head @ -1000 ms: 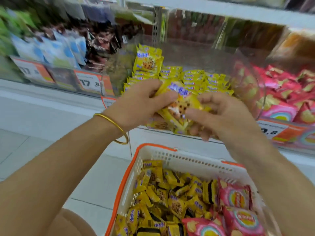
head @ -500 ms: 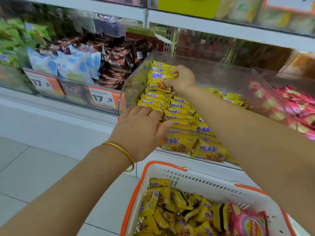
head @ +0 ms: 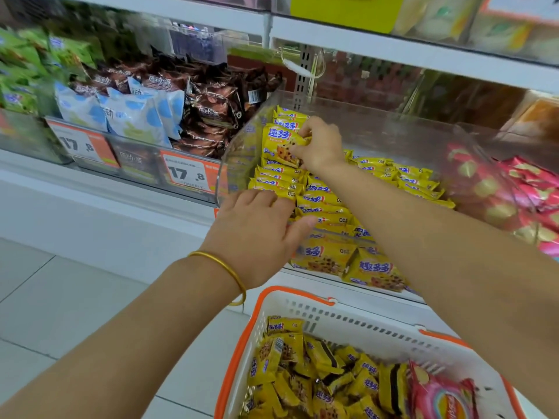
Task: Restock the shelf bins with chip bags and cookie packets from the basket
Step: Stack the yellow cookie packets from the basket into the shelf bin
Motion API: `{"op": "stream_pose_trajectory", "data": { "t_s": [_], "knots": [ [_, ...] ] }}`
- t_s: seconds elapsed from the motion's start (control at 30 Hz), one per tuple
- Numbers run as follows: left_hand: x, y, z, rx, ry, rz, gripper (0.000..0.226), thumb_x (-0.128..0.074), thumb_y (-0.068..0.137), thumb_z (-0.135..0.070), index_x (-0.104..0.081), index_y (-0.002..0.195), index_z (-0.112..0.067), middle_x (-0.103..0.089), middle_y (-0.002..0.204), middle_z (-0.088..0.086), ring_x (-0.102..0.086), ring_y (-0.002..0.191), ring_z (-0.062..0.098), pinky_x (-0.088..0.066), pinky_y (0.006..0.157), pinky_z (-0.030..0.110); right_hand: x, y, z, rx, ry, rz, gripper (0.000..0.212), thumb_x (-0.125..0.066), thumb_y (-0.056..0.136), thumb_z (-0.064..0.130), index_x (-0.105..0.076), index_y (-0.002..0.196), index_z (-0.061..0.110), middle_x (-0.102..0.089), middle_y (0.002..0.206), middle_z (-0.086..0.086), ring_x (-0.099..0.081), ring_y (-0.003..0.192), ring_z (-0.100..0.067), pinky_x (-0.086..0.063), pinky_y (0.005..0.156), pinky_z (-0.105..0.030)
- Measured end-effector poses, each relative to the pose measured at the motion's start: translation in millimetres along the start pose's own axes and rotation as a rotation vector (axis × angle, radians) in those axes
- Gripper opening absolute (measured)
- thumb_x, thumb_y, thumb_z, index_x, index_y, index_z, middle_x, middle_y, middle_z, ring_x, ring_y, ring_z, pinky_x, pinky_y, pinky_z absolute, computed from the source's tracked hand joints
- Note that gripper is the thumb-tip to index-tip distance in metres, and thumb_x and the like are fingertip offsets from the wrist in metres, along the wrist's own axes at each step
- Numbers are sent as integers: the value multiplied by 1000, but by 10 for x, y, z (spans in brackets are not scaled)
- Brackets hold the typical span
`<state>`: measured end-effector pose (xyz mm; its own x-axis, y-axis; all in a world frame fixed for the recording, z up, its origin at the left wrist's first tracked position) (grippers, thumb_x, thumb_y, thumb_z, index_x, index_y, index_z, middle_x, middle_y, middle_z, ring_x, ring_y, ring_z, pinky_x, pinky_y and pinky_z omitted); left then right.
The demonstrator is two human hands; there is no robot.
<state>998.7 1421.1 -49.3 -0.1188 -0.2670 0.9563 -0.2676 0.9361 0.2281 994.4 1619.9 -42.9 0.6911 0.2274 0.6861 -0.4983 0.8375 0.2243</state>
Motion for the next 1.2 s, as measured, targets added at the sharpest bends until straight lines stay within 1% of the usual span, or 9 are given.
{"op": "stream_pose_trajectory", "data": {
  "t_s": [0.2,0.3,0.47,0.6,0.77,0.87,0.97,1.03,1.2],
  "knots": [
    [21,-25,5,-31,-28,0,88,8,72,-66,-53,123,-27,-53,123,-7,-41,118,17,-25,104,32,133,-92,-15,-69,5,69,36,-70,81,5,-42,100,19,-42,123,-12,-63,90,-36,-56,76,-41],
    [57,-32,22,-72,-73,-24,78,-3,79,-64,-58,117,-23,-57,119,-5,-45,114,20,-30,103,35,378,-286,47,-88,48,96,37,-64,83,-1,-41,102,21,-46,122,-15,-63,85,-34,-55,57,-27],
    [461,-257,-224,-280,-141,-274,37,-40,88,-38,-67,94,-13,-64,91,1,-54,83,23,-37,78,31,1058,-1364,346,128,450,95,22,-60,86,-5,-53,92,15,-54,83,-7,-67,68,-20,-57,52,-31],
    [182,-547,-385,-361,-153,-70,36,-40,84,-38,-67,95,-17,-66,90,1,-56,85,20,-48,74,31,942,-2330,-77,7,545,408,11,-62,85,-1,-61,88,10,-58,75,-9,-69,62,-23,-52,43,-29],
    [-576,-761,-470,-319,193,471,37,-31,96,-46,-52,123,-30,-53,121,-8,-47,115,15,-46,89,35,-228,-2749,-1645,-394,15,697,9,-56,94,13,-60,101,12,-64,98,-10,-65,85,-20,-56,75,-37],
    [-716,-743,-518,-305,233,583,36,-32,98,-44,-49,125,-29,-51,120,-5,-45,115,16,-45,91,37,-843,-2830,-2320,-258,-360,692,31,-56,92,16,-55,122,15,-51,130,-13,-53,114,-28,-46,94,-39],
    [-775,-684,-540,-285,239,617,34,-32,98,-44,-50,123,-28,-51,119,-4,-46,114,17,-45,91,36,-1284,-2991,-2591,-125,-617,900,51,-54,91,12,-42,139,27,-10,155,-16,-21,136,-45,-33,108,-52],
    [-765,-631,-572,-286,246,616,34,-32,98,-43,-50,122,-28,-51,118,-4,-46,113,17,-45,90,36,-1367,-3014,-2614,-106,-730,959,54,-54,90,8,-41,140,24,-2,156,-17,-17,137,-47,-31,107,-55],
    [-780,-505,-600,-273,233,616,37,-33,97,-44,-45,129,-30,-48,127,-5,-44,118,17,-44,94,38,-1129,-2869,-2428,23,-671,585,25,-52,90,4,-54,111,17,-53,117,-8,-56,97,-27,-45,76,-36]
  ]
}}
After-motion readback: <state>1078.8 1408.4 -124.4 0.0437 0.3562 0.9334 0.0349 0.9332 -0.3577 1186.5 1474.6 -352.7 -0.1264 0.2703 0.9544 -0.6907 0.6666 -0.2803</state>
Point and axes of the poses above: each hand's wrist, its own y-axis towards the middle knuckle, its own x-axis out of the back of the hand, z = x × y, the point moved 6 cm from there along y, towards the middle knuckle
